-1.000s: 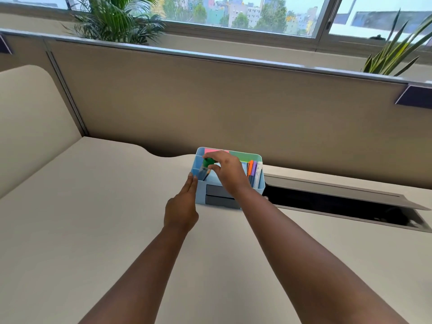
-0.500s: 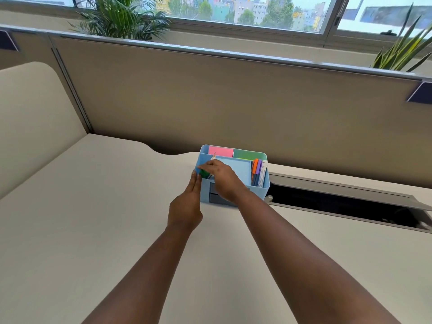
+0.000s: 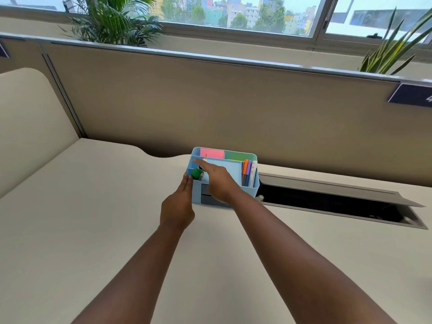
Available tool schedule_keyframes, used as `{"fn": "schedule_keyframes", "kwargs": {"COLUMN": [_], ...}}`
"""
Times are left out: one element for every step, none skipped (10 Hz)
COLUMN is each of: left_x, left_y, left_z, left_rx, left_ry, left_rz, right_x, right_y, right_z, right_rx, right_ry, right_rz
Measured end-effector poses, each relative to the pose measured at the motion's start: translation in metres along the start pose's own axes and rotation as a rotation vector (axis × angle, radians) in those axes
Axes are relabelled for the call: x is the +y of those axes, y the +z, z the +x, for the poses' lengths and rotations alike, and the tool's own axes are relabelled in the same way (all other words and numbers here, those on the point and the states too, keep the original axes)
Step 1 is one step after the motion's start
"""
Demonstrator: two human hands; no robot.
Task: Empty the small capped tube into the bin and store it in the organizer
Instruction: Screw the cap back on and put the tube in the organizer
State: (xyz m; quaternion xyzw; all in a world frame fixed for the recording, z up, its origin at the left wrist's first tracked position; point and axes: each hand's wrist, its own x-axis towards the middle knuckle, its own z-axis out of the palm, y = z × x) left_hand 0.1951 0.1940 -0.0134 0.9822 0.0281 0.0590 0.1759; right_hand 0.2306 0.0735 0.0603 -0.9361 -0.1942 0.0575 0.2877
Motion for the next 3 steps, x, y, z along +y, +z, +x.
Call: {"fn": "schedule_keyframes", "kwargs": {"left_x": [0.003, 0.01, 0.017], "left_y": [-0.006, -0.016, -0.029], "left_z": [0.001, 0.002, 0.0], "left_rx": [-0.006, -0.037, -0.064], "left_ry": [0.004, 0.006, -0.003], "left_rz": [0.067, 0.113, 0.137], "right_x": [0.002, 0.009, 0.012], "right_y": [-0.01, -0.024, -0.043], "right_z": [-0.009, -0.018, -0.031], "right_rx": [0.006, 0.06, 0.102], "right_ry": [-0.001, -0.016, 0.007], "right_rz": [-0.022, -0.012, -0.013]}}
